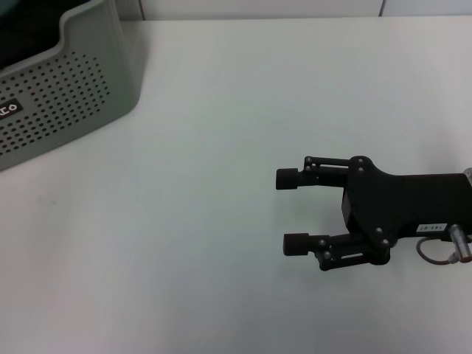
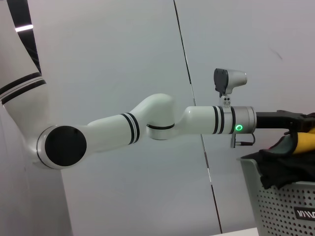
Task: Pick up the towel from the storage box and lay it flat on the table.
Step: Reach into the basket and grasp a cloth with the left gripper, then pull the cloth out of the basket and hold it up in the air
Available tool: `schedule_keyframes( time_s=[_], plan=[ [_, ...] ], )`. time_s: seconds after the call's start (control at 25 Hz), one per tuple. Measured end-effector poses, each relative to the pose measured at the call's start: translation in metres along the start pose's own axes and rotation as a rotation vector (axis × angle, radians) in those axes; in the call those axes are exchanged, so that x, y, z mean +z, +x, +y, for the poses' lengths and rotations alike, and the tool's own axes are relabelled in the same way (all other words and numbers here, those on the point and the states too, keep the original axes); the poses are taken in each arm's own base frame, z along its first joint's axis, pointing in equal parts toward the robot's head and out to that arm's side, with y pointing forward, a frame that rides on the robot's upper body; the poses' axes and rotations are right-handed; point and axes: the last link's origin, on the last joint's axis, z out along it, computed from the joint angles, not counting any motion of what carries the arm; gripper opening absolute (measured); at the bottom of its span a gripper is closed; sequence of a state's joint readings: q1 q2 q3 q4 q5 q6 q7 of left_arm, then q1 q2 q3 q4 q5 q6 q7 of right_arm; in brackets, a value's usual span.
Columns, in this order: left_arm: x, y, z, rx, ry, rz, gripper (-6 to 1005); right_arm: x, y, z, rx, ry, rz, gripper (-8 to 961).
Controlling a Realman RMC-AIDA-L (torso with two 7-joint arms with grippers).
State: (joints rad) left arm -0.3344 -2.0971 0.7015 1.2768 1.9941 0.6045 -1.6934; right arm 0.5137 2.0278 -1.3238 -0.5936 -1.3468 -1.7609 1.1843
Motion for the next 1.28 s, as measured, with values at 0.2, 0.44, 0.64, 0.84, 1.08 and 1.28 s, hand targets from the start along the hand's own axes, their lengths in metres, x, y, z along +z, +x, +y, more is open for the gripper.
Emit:
schedule_keyframes(
  time_s=[0.2,0.44,0.64,0.84,1.08,1.28],
  plan=[
    [0.002,0.002,0.003,-0.007,0.003,0.006,200,0.000,0.000,0.000,0.001,0.002,-0.001,794],
    [-0.003,0.004,0.011,-0.104,-0.050,0.059,58,-0.003,0.002,0.001,0.005,0.012,-0.005,794],
    [-0.022,0.016,0.030,-0.248,-0.257,0.195,45,-0.005,0.002,0.001,0.006,0.021,-0.012,794],
    [-0.065,0.031,0.053,-0.356,-0.577,0.425,43,-0.005,0.000,0.001,0.000,0.026,-0.021,794],
    [-0.123,0.046,0.077,-0.367,-1.026,0.628,44,-0.007,-0.006,0.000,-0.029,0.038,-0.060,794],
    [-0.143,0.050,0.079,-0.391,-1.203,0.652,45,-0.011,-0.012,0.003,-0.063,0.033,-0.108,793]
  ],
)
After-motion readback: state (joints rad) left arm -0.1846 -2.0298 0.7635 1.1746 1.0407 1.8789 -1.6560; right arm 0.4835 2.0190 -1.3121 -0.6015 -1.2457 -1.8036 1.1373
